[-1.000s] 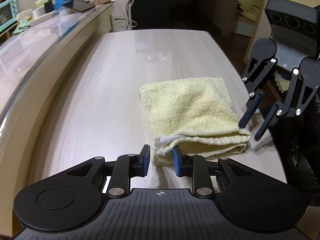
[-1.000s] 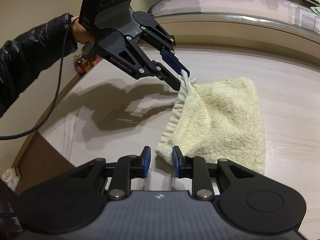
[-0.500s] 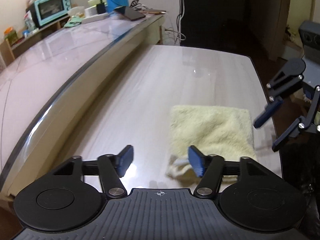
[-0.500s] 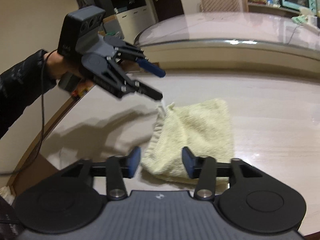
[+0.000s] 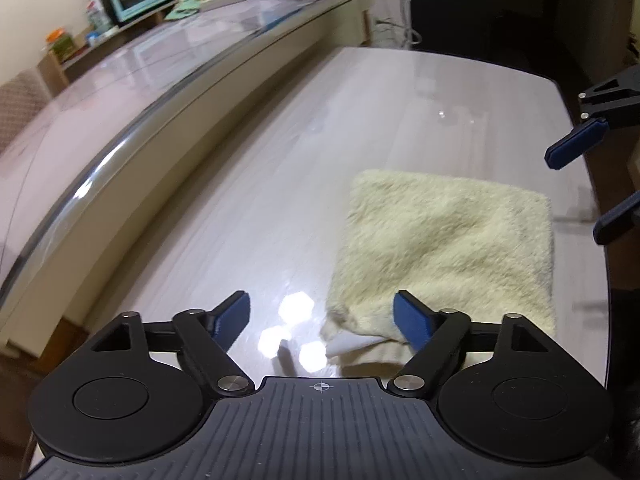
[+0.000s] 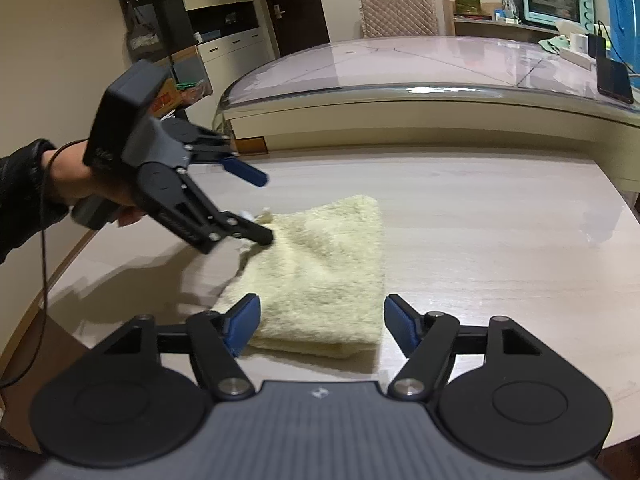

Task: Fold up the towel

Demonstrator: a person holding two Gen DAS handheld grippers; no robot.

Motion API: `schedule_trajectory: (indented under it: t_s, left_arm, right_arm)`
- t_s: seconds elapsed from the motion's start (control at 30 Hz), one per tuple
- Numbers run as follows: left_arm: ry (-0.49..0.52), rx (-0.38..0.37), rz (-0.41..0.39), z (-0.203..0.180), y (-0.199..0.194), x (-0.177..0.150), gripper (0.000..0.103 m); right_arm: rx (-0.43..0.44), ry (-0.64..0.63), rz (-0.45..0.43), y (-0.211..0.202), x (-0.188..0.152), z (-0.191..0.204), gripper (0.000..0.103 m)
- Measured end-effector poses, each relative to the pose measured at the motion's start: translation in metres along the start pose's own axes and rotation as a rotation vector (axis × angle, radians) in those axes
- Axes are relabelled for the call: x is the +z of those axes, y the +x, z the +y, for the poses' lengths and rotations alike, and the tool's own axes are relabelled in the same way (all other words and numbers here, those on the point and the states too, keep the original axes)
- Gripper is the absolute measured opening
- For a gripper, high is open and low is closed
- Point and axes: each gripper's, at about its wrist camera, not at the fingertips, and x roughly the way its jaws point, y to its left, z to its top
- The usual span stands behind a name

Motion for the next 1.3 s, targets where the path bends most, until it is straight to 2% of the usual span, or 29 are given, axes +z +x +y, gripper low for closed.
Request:
schedule_trajectory:
  t_s: [0.23,0.53,0.83,1.1,1.3]
  left_arm:
    - [-0.043,0.039,0.023,-0.005,0.000,-0.004,0.087]
    - [-0.069,0.052,0.042,-0.003,0.000,-0.005,0.090]
    - [-0.113,0.065,0.043,0.000,-0.001,-0.007,0.098]
    - [-0.245,0.095,-0.026,0.003,-0.032,-0.018,0.100]
    - [-0.311,0.077,-0.075,-0.021,-0.034,-0.022,0.100]
  right_arm:
    - [-0.024,-0.032,-0.003,0.012,0.008,-0.010,0.072]
    - [-0.071,-0.092,0.018,0.025,0.015,-0.010,0.075]
    - [-0.089,-0.099,0.023,0.034,0.017,-0.017,0.079]
    - [-0.089,-0.091,0.021,0.040,0.020,-0.031,0.082]
    - [-0.075,-0.120,0.052,0.046,0.011,-0.039,0.082]
